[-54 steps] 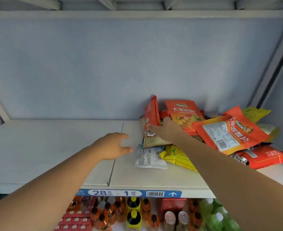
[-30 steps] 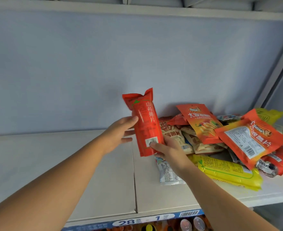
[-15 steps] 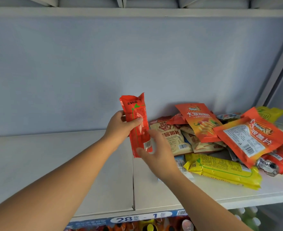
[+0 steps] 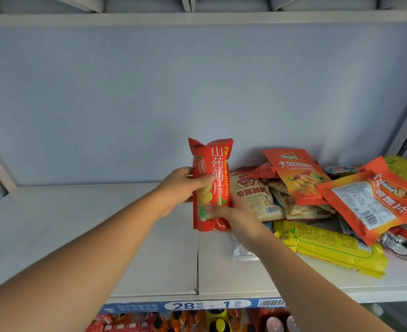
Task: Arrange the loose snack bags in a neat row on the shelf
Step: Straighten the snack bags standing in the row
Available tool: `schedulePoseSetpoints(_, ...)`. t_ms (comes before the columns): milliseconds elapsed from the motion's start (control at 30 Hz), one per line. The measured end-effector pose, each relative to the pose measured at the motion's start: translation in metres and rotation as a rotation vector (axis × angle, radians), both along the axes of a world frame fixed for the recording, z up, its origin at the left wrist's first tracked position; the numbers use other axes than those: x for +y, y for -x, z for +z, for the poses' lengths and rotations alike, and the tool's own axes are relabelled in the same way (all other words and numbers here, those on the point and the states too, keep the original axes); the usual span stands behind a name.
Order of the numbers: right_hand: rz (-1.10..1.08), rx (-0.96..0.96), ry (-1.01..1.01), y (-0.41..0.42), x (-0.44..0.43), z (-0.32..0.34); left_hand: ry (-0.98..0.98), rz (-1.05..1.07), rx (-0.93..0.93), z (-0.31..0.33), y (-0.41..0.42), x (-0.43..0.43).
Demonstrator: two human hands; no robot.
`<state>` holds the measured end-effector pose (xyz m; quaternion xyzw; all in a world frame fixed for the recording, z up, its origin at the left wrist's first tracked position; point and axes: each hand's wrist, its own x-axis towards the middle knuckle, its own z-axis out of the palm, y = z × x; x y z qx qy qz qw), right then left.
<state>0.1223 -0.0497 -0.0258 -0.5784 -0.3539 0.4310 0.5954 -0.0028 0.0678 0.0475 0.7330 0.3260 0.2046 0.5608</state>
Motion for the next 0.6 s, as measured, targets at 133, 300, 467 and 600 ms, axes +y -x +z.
schedulePoseSetpoints(133,0.044,-0.030,0.009,0.013,0.006,-0.005,-0.013,0.067,-0.014,-0.008,0.013,0.001)
schedulePoseSetpoints(300,0.122,-0.110,0.037,0.037,0.018,-0.014,-0.019,0.166,-0.008,-0.014,0.044,0.010)
schedulePoseSetpoints(467,0.153,-0.153,0.027,0.079,0.039,-0.017,0.010,0.257,-0.011,-0.019,0.088,0.023)
schedulePoseSetpoints(600,0.212,-0.195,0.019,0.129,0.075,-0.016,0.000,0.340,-0.003,-0.026,0.146,0.045)
